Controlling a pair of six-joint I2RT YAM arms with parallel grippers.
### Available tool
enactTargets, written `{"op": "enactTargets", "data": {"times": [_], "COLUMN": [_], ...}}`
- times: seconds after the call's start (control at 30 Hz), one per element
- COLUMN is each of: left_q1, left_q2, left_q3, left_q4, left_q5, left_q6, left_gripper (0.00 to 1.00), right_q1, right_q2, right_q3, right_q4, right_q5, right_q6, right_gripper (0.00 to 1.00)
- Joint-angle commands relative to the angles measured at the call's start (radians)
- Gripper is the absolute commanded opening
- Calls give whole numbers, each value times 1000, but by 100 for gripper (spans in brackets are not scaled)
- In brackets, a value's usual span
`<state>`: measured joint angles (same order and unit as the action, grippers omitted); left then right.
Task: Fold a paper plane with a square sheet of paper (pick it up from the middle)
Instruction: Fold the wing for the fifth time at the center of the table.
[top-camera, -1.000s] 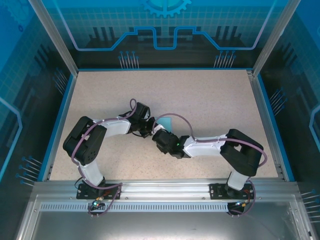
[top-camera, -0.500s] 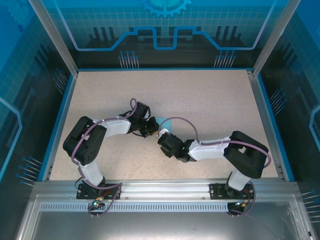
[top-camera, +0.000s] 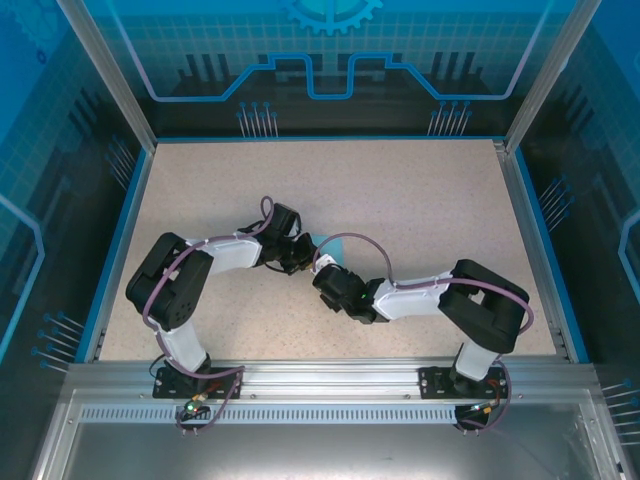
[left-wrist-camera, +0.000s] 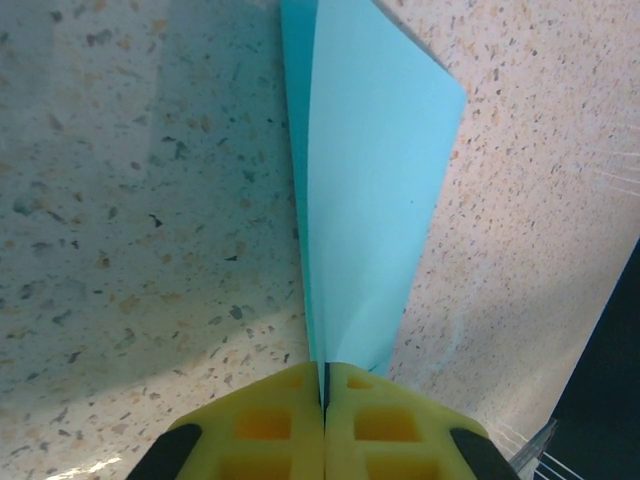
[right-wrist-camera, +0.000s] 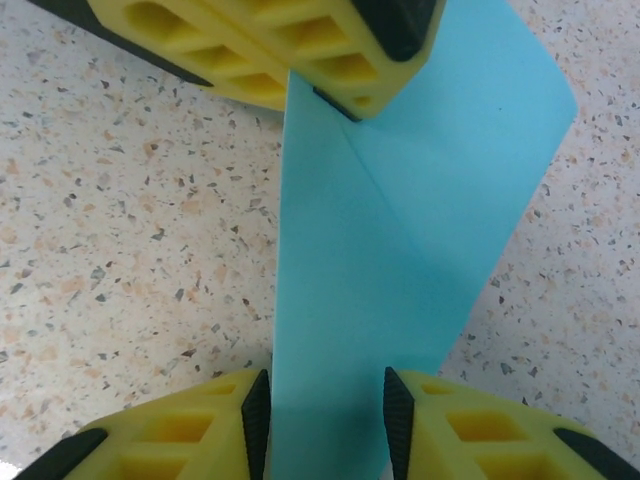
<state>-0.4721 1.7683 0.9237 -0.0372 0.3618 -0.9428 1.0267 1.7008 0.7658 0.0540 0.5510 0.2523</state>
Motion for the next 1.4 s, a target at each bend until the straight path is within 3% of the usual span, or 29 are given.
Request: {"op": "enactTargets", "data": {"times": [0.0,0.47,0.67,0.77,0.93,1.23,1.37], "left_q1": [4,3,4,4,9,25,47], "left_q2": [-3,4,-5,-20,-70,-186,-212], "left_q3": [32,33,44,57,85,75,70], "left_q4": [-24,-33,-55,-88,-154,-239,-262], "left_q5": [31,31,21,2,-37,-145,-162], "left_q6": [9,14,21,35,65,100,125], "left_gripper": [6,7,15,23,42,52,52], "right_q1": [-13,-17,-28,-40,-71,-185,-243], "right_q2": [22,22,19,9,-19,-57,-52], "right_q3": [12,19,13,4,-24,-96,-132], "right_q4": [27,17,18,27,57,174,264], "right_q5": [28,19,-15,-50,-143,-430,-544], "right_q6": [-7,13,29,42,65,142,193], "right_gripper": [35,23,17,15,13,13,13]}}
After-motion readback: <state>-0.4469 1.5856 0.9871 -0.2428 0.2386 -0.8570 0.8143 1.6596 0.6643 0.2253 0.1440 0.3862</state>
